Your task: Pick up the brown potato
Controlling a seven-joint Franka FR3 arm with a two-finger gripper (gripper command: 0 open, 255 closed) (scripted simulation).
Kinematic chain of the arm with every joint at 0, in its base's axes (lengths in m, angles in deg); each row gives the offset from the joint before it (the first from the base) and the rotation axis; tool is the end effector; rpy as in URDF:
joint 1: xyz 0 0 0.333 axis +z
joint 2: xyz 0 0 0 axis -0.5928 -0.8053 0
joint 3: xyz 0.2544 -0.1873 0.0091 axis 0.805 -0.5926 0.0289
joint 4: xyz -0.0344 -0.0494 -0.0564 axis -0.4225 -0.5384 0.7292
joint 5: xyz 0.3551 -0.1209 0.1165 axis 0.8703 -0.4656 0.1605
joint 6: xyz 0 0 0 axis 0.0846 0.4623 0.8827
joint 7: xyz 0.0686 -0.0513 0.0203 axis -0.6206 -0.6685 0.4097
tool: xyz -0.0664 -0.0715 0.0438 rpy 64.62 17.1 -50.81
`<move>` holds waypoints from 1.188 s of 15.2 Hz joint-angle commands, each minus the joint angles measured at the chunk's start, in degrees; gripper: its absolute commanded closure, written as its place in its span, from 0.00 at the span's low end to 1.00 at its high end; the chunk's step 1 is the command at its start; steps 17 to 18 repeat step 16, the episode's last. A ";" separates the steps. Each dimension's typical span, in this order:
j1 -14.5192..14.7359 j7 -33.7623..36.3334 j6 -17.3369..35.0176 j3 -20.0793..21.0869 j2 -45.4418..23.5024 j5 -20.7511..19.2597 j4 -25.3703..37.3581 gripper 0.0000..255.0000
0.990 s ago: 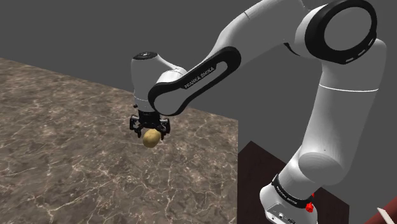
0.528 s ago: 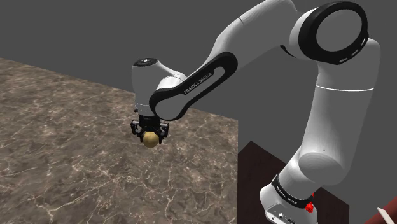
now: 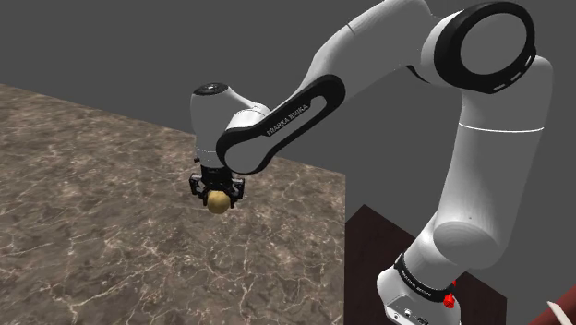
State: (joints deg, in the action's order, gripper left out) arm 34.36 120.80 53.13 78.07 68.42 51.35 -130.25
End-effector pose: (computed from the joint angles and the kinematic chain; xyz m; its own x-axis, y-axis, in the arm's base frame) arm 0.5123 0.2739 0.2792 0.6811 -0.7313 0.0360 -0.7321 -0.6804 0.0311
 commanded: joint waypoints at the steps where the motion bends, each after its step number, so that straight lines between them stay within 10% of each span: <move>1: -0.32 -0.56 -0.87 0.35 0.85 0.71 0.17 1.00; 18: -2.11 -4.52 -9.02 2.60 7.52 6.28 2.94 1.00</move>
